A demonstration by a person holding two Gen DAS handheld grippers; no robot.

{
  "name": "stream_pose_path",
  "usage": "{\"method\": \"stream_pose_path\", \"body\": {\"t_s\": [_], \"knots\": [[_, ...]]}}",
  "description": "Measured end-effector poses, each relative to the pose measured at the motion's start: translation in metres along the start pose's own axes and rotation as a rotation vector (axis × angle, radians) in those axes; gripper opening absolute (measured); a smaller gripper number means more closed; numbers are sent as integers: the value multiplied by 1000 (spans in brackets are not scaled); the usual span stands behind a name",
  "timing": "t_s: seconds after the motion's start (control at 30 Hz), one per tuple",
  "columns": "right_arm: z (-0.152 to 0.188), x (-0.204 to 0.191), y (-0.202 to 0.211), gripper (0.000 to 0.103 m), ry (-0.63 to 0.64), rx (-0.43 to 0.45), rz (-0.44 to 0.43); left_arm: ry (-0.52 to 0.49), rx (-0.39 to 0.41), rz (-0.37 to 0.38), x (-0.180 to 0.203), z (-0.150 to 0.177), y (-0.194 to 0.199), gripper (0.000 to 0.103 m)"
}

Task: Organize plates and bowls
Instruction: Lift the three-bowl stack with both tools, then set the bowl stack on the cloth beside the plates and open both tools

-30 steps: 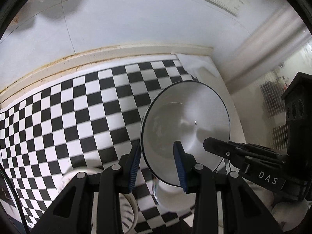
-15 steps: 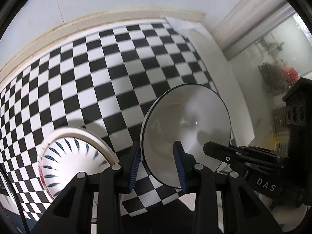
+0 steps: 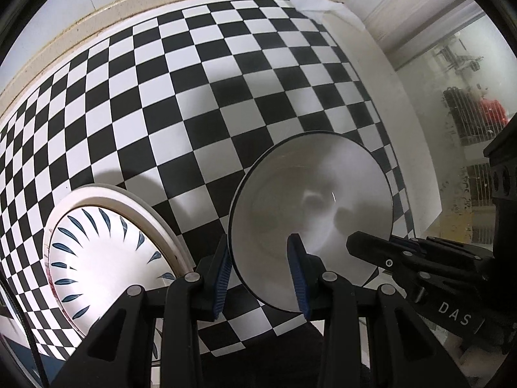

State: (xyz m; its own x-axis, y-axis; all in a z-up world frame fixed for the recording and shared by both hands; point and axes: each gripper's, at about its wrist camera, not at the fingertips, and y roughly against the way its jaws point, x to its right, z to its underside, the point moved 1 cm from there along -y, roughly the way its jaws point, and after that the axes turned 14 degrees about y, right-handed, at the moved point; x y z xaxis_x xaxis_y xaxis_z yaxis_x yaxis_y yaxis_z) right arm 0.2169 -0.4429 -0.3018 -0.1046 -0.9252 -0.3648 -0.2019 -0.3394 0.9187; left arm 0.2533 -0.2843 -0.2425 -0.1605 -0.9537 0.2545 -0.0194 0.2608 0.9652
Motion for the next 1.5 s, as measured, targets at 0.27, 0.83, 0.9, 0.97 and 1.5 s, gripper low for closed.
{"method": "stream_pose_path", "body": {"t_s": [0.27, 0.83, 0.9, 0.97, 1.5], "knots": [[-6, 1, -3, 16, 19, -19, 8, -2, 1, -23, 4, 1, -4, 31], [-10, -3, 1, 18, 43, -36, 50, 10, 4, -37, 4, 2, -2, 31], [-10, -2, 3, 18, 39, -34, 44, 10, 8, -36, 4, 2, 0, 31], [-7, -1, 6, 18, 37, -27, 40, 14, 5, -30, 4, 2, 4, 31], [0, -2, 47, 69, 43, 17, -6, 88, 45, 4, -20, -10, 53, 33]]}}
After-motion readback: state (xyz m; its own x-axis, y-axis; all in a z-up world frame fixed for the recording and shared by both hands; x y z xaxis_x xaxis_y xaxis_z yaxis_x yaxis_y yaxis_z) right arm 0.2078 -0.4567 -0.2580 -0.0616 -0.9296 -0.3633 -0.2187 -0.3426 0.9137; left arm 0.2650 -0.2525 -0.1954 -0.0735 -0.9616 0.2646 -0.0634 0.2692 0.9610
